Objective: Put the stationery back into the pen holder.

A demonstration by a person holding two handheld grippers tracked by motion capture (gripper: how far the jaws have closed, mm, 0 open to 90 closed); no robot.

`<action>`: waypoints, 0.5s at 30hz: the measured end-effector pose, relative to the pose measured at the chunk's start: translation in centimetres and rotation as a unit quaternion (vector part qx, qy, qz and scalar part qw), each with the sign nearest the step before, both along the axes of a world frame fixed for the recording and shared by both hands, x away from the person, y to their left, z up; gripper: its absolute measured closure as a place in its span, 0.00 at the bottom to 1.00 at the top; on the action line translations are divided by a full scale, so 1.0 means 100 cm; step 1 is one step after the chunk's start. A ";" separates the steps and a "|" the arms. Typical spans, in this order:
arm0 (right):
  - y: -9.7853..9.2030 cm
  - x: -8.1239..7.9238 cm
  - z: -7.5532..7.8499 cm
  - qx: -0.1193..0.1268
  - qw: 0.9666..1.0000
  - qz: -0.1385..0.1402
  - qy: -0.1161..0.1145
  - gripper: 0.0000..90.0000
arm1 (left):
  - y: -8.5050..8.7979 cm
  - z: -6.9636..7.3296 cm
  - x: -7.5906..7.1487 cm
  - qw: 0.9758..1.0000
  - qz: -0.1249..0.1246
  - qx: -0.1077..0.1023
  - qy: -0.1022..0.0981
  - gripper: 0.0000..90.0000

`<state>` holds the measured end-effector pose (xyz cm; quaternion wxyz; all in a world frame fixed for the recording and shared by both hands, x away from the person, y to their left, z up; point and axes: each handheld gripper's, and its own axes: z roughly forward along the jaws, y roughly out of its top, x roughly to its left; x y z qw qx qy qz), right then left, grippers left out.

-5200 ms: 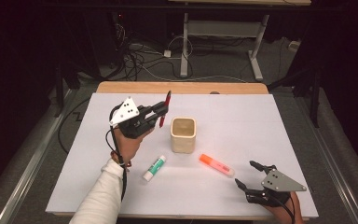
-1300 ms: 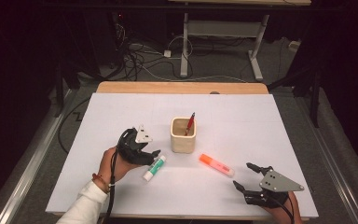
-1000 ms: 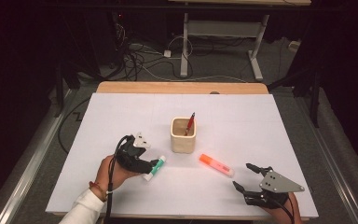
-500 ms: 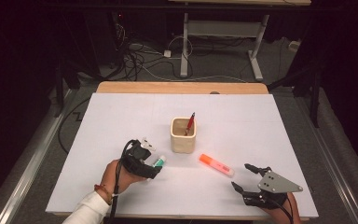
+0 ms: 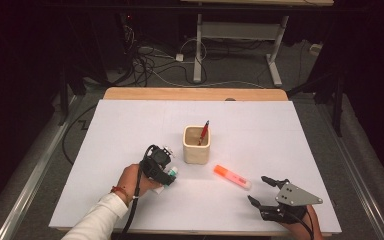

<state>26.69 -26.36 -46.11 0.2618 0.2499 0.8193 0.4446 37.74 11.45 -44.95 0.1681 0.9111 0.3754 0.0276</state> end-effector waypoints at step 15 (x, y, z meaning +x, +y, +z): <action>0.001 0.001 -0.002 -0.005 1.000 0.002 0.006 0.29 | 0.008 -0.003 -0.003 0.999 0.006 -0.021 -0.038 0.70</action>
